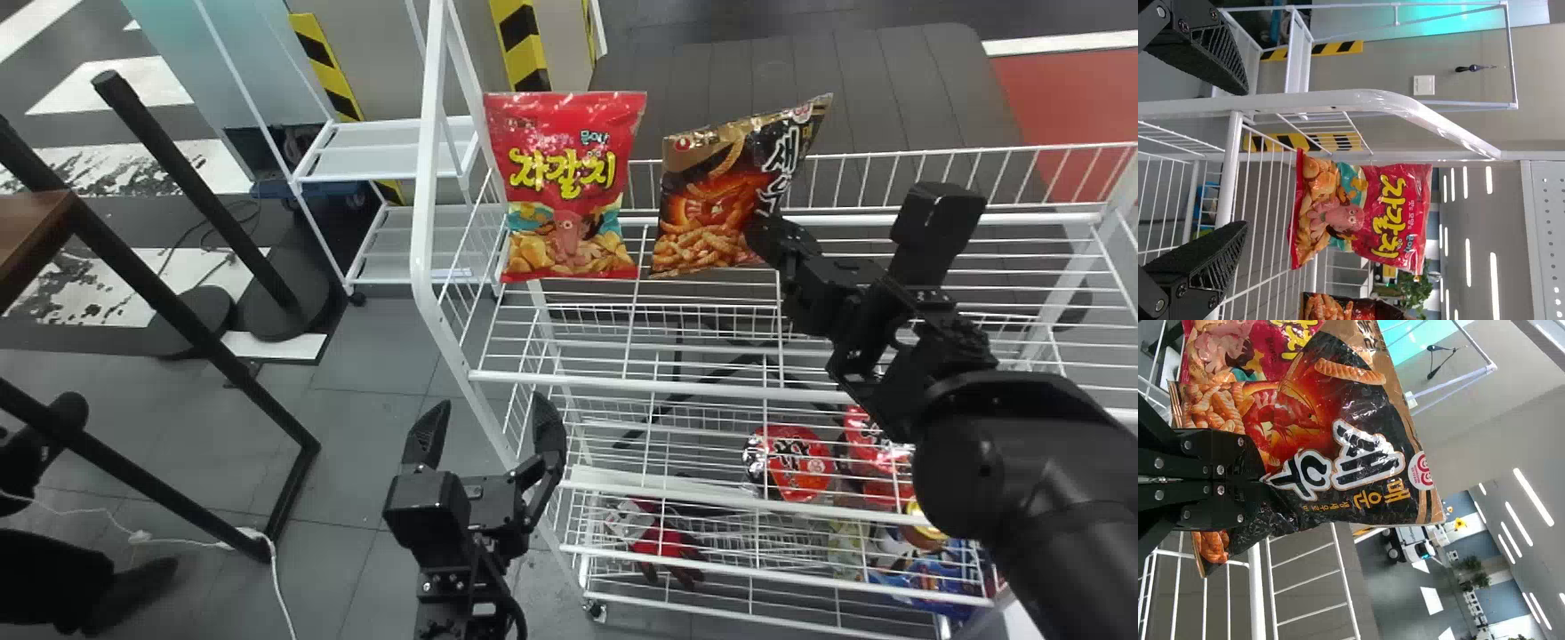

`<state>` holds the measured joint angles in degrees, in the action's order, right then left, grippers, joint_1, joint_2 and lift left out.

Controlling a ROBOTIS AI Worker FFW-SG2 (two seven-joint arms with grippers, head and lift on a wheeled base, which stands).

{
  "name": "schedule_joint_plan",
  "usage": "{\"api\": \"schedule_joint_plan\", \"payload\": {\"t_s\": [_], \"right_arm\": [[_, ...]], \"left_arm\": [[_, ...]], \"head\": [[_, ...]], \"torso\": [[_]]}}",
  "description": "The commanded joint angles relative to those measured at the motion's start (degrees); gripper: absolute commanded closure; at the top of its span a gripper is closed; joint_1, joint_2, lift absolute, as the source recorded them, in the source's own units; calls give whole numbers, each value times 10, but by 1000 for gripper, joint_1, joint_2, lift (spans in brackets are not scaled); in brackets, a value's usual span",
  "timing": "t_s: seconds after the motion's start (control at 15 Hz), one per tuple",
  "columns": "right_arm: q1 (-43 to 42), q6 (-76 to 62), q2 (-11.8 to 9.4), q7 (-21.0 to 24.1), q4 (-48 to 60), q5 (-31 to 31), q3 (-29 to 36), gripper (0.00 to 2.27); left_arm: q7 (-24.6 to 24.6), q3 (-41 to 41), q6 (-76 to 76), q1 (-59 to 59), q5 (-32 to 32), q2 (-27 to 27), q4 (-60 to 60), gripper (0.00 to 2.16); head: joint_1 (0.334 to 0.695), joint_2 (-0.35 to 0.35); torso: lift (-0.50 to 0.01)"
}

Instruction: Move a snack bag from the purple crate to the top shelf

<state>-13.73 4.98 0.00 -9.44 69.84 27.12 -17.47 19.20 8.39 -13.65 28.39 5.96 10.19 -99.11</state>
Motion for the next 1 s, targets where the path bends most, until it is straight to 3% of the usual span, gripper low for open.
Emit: {"api": "schedule_joint_plan", "payload": {"t_s": [0.0,0.33,0.6,0.93], "right_arm": [[-16,-8,1,-8,-28,17,-5,2118],[-41,3,1,-53,-73,72,-9,2115],[-44,-3,1,-53,-84,60,-10,2081],[-57,-1,1,-44,-103,46,-19,1497]], "left_arm": [[0,-1,-1,-1,0,0,1,124],[0,-2,-10,-2,0,1,7,124],[0,-2,-13,-2,0,1,9,124],[0,1,-15,-2,0,3,6,124]], "head": [[695,245],[695,259],[695,261],[695,256]], "torso": [[1],[1],[1],[1]]}}
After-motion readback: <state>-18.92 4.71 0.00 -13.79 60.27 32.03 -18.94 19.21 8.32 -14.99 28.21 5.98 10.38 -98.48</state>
